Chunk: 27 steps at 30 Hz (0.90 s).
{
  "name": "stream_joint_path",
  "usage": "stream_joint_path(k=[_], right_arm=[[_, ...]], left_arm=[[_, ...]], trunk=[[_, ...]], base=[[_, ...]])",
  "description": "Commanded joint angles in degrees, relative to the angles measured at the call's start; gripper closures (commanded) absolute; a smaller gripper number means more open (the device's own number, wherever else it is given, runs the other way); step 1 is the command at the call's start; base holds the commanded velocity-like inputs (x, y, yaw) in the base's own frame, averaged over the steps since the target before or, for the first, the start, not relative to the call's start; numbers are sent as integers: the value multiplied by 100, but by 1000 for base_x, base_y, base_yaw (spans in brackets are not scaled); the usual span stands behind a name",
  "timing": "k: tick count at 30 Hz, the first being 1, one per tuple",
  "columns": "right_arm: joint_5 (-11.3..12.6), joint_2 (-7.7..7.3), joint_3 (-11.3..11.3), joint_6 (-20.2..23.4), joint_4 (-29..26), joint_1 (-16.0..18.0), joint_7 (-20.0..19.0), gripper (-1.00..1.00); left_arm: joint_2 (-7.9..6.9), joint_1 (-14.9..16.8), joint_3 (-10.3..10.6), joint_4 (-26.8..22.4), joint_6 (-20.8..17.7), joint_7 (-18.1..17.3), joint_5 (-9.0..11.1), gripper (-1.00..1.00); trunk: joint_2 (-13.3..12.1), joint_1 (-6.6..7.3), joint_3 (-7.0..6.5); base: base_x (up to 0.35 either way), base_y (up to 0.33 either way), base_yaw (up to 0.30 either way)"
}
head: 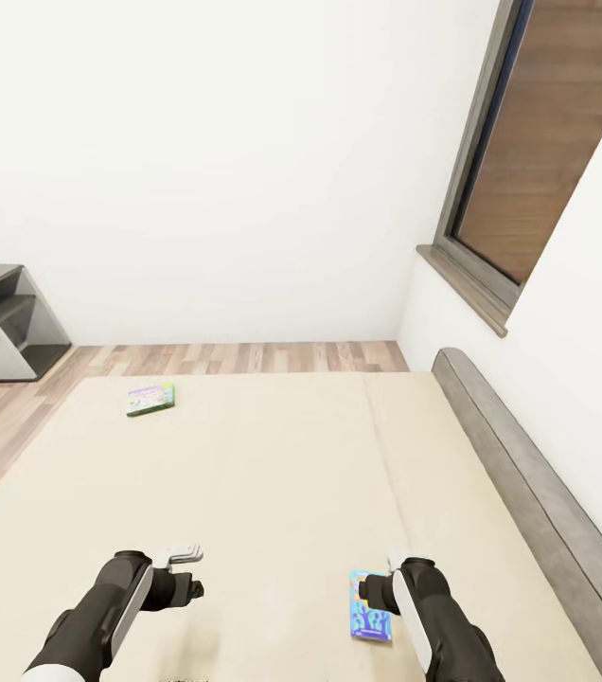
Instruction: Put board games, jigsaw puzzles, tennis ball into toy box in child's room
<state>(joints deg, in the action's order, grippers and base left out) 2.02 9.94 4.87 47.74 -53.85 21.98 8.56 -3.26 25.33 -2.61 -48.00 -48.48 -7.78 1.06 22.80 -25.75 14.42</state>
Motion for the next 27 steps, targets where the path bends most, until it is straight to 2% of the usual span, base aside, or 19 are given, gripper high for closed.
stream_joint_path(k=[1, 15, 27], right_arm=[[24, 6, 15, 66, -10, 24, 22, -100], [18, 6, 15, 731, -14, 725, 10, -100], [8, 6, 8, 854, -2, 840, 15, -100]], left_arm=[[1, 4, -11, -6, -30, -13, 9, -100], [-11, 1, -21, -8, -25, -6, 5, -100], [-33, 9, -23, -60, -43, -12, 8, -100]], trunk=[[12, -3, 20], [12, -3, 146], [12, -3, 256]], base=[[0, 0, 62], [0, 0, 18], [0, 0, 0]])
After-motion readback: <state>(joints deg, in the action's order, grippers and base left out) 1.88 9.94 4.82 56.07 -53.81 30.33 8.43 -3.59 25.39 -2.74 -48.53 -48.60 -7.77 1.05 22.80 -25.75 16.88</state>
